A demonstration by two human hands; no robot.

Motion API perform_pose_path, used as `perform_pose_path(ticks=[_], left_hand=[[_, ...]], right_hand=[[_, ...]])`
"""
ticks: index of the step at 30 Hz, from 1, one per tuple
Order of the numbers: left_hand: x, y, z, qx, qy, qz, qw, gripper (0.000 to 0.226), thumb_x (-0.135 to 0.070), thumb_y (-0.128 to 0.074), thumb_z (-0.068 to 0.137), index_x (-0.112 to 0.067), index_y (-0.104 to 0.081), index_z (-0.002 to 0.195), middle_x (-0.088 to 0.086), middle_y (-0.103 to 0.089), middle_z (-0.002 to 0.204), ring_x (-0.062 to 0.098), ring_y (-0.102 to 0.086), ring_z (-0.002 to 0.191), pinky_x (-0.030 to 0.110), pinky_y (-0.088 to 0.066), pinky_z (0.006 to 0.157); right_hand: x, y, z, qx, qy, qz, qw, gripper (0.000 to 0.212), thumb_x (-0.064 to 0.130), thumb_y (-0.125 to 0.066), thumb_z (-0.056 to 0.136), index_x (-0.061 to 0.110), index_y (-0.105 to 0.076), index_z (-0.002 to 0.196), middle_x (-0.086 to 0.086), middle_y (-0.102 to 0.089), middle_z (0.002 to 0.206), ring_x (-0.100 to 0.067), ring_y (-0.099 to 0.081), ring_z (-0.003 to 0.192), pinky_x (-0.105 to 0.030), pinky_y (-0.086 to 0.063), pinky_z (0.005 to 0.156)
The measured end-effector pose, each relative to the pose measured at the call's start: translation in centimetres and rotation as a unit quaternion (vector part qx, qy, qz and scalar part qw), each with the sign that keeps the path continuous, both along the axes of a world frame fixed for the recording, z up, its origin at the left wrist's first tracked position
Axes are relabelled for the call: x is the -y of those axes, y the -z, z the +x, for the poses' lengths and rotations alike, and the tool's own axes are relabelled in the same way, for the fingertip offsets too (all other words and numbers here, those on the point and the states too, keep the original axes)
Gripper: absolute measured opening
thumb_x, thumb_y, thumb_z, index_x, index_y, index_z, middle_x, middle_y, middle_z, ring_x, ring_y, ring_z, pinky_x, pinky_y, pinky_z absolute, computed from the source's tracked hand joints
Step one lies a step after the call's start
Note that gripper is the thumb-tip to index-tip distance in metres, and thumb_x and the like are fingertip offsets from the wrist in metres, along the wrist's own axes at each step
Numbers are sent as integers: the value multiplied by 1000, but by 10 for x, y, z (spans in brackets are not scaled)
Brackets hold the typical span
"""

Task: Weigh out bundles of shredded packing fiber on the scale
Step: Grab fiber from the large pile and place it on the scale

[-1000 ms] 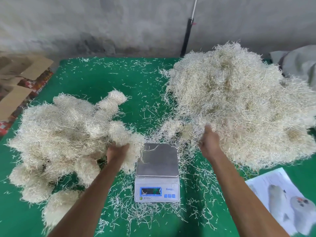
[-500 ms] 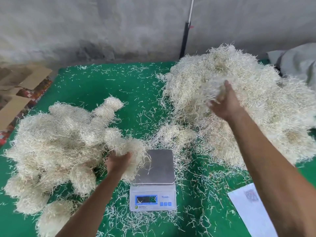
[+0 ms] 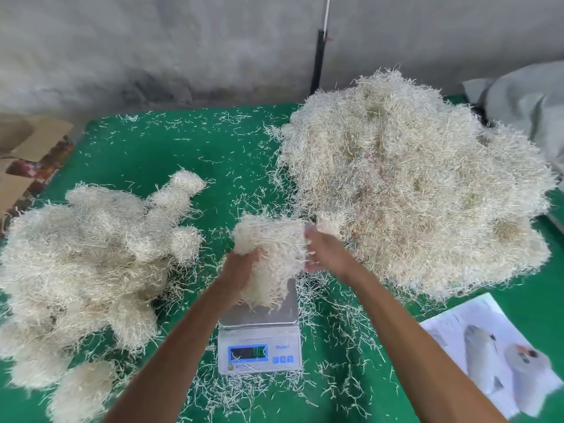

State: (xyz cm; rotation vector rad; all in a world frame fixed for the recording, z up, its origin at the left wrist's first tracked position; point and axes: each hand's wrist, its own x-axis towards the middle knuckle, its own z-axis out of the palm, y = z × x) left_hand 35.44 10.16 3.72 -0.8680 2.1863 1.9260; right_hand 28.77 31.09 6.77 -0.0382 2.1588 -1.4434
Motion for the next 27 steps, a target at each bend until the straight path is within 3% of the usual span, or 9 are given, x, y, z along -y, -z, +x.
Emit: perform_pose_path(ticks=[2, 5, 8, 11, 14, 17, 19, 23, 27], left_hand=[[-6, 1, 1, 20, 74, -25, 997, 18, -21, -50, 103, -22, -67, 108, 0, -60, 97, 22, -56, 77, 32, -46, 69], [0, 5, 12, 54, 136, -108, 983, 26, -20, -62, 98, -9, -57, 121, 3, -58, 101, 20, -58, 79, 31, -53, 73], [15, 2, 22, 40, 134, -121, 983, 31, -11, -66, 95, 6, -51, 117, 4, -53, 83, 11, -53, 61, 12, -49, 54], [39, 1, 43, -35, 120, -97, 987, 35, -23, -76, 88, -13, -55, 114, 4, -62, 103, 13, -70, 78, 27, -62, 70], [61, 17, 71, -28, 101, -171, 980, 26, -22, -70, 91, -11, -62, 112, 9, -68, 105, 12, -69, 83, 30, -62, 66], [72, 30, 93, 7, 78, -168, 983, 21, -15, -57, 95, 5, -61, 92, 27, -65, 92, 23, -60, 77, 58, -60, 73], [78, 35, 101, 7, 89, -150, 985, 30, -18, -52, 95, 9, -58, 86, 18, -62, 85, 21, -56, 74, 64, -56, 73], [80, 30, 110, -7, 32, -65, 997, 6, -25, -61, 97, -23, -66, 98, 7, -71, 103, 25, -71, 98, 48, -60, 84], [79, 29, 108, -44, 43, -60, 996, 18, -31, -62, 96, -17, -67, 106, 8, -73, 97, 21, -72, 96, 35, -63, 74]], right_hand=[[18, 1, 23, 124, -81, -82, 986, 90, 86, -29, 90, 35, -19, 163, -1, -30, 164, -31, -40, 145, -36, -62, 88], [32, 10, 37, 187, -57, -181, 964, 104, 83, -56, 80, 40, -12, 164, 2, -11, 172, -31, -9, 158, -61, -20, 121], [40, 12, 37, 85, 16, -99, 991, 108, 65, -74, 79, 27, -19, 164, 0, -20, 170, -29, -24, 154, -51, -27, 120], [49, 10, 39, -133, 55, 27, 989, 94, 59, -70, 90, 20, -25, 162, -5, -28, 168, -26, -33, 150, -43, -31, 117], [61, 11, 44, -306, -55, 156, 938, 89, 59, -69, 91, 24, -26, 160, -7, -39, 161, -25, -44, 143, -44, -39, 115], [66, 25, 55, -287, -226, 222, 904, 85, 70, -62, 89, 38, -25, 158, -8, -41, 159, -31, -51, 137, -47, -46, 109], [66, 32, 59, -268, -246, 240, 900, 80, 76, -53, 89, 38, -34, 157, -6, -34, 165, -30, -44, 143, -52, -38, 116], [60, 27, 60, -299, -80, 78, 948, 47, 56, -54, 103, 24, -64, 135, 0, -57, 146, -10, -52, 128, -46, -43, 115], [49, 23, 55, -308, 23, 58, 949, 35, 46, -50, 107, 22, -65, 127, 0, -65, 136, -12, -58, 120, -47, -52, 103]])
